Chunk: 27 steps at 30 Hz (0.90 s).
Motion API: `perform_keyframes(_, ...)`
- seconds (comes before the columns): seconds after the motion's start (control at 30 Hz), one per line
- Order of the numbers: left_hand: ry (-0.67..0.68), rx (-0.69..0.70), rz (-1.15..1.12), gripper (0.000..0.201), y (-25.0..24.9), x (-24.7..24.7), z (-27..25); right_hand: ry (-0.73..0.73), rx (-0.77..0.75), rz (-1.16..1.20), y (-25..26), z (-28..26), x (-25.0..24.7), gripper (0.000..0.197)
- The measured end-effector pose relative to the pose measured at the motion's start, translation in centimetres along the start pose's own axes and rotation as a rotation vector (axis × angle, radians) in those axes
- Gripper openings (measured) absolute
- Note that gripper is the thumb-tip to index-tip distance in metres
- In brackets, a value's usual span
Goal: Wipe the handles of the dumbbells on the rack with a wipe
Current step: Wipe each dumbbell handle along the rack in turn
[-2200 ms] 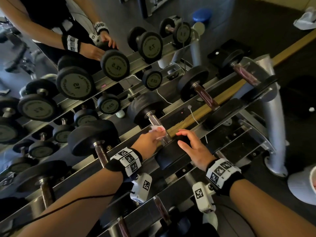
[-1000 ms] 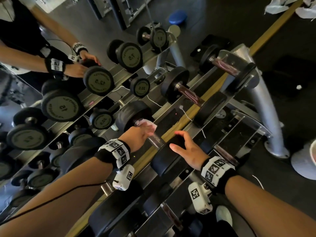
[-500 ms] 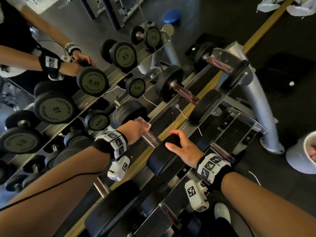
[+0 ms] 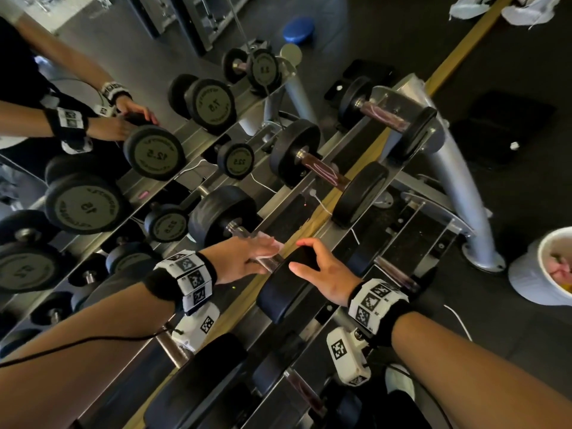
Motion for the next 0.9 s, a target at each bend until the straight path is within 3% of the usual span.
perform_keyframes(0.07, -0.025, 0.001, 0.051, 0.061, 0.4, -0.1, 0.3, 0.0, 0.005, 0.004, -0.1, 0.0, 0.0, 0.052)
perform_keyframes(0.23, -0.104, 0.018, 0.112, 0.04, 0.6, -2.6, 0.9, 0.004, 0.0, 0.012, 0.1, 0.0, 0.1, 0.051)
perform_keyframes(0.33, -0.052, -0.047, 0.231, 0.041, 1.0, -2.7, 1.0, 0.006, 0.01, 0.02, 0.1, -0.1, 0.1, 0.051)
perform_keyframes(0.53, -0.126, -0.076, 0.014, 0.037, 1.2, -2.4, 0.4, 0.014, 0.019, 0.034, 0.2, -0.2, 0.1, 0.051)
perform_keyframes(0.77, -0.005, -0.023, 0.053, 0.037, 0.1, -1.5, 0.1, 0.005, 0.019, 0.031, 0.2, -0.2, 0.0, 0.053)
perform_keyframes(0.9, -0.144, -0.05, -0.002, 0.03, 1.1, -4.3, -0.3, 0.007, 0.018, 0.048, 0.1, -0.3, 0.0, 0.052)
Point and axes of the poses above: each hand's wrist, its own z-axis towards the middle knuckle, its own x-axis out of the palm, y = z × x, the point moved 7 cm from there along z, towards the middle knuckle, and after that the axes turned 7 degrees about y, right-handed, at the moved point
